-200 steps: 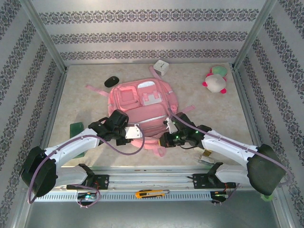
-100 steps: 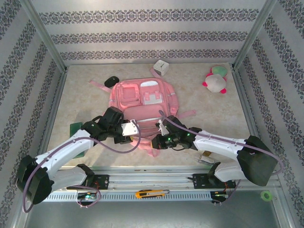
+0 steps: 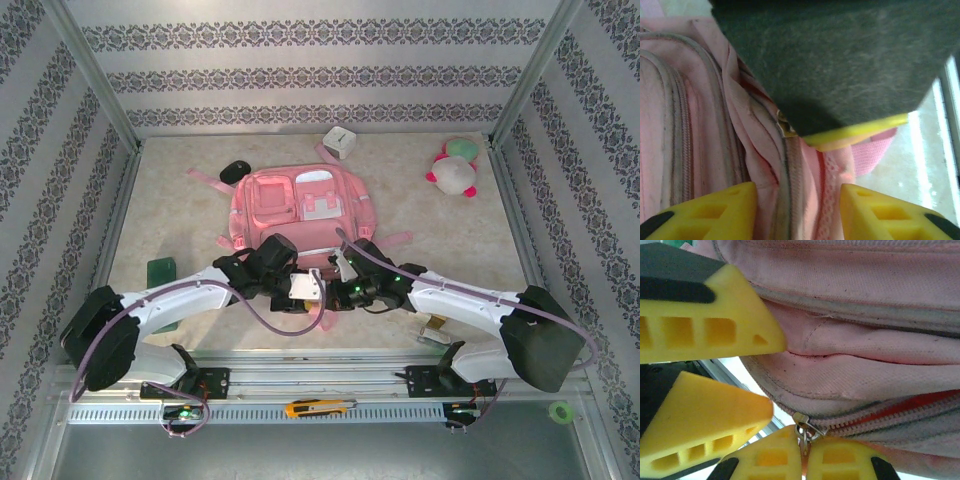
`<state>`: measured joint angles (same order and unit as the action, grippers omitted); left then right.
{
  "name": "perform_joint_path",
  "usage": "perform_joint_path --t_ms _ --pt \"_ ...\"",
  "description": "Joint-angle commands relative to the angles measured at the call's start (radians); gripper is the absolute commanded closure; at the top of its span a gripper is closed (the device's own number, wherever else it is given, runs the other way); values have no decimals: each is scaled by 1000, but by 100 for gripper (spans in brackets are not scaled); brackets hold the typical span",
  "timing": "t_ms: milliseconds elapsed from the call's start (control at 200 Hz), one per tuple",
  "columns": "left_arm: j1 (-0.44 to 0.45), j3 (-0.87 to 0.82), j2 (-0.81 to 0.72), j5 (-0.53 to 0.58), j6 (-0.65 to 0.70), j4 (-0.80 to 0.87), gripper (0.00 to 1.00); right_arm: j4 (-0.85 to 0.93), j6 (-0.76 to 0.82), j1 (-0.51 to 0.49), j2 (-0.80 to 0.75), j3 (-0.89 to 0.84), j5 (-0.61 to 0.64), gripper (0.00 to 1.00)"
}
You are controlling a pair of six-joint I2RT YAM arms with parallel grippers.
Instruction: Pack the student bag
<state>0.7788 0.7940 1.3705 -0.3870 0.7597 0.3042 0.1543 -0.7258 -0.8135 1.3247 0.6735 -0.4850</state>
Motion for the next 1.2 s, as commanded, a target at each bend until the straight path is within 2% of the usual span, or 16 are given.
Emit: perform_joint_path --t_ms 0,135,245,375,450,934,1029,1114,1194 --pt "11 33 23 19 27 -75 62 24 41 18 -21 32 -48 100" --pt "10 4 -6 91 46 -64 89 68 71 78 -48 15 -64 100" --pt "-8 -14 -60 119 79 26 99 119 114 167 -95 -10 -89 100" --pt "-30 -29 -140 129 106 136 100 169 178 286 -131 -37 -120 100" --pt "-41 -49 -181 142 116 172 100 172 196 308 -124 -37 -133 100" --pt "-99 -76 -302 295 114 348 100 78 128 187 -94 -40 -100 100" --pt "-101 -80 -341 307 78 346 90 43 104 162 -94 -49 -90 100" --pt "-99 -54 -364 210 -2 339 67 14 88 141 -90 -47 -89 100" --pt "-69 -51 -372 117 -96 257 53 8 83 127 -85 -38 -86 100"
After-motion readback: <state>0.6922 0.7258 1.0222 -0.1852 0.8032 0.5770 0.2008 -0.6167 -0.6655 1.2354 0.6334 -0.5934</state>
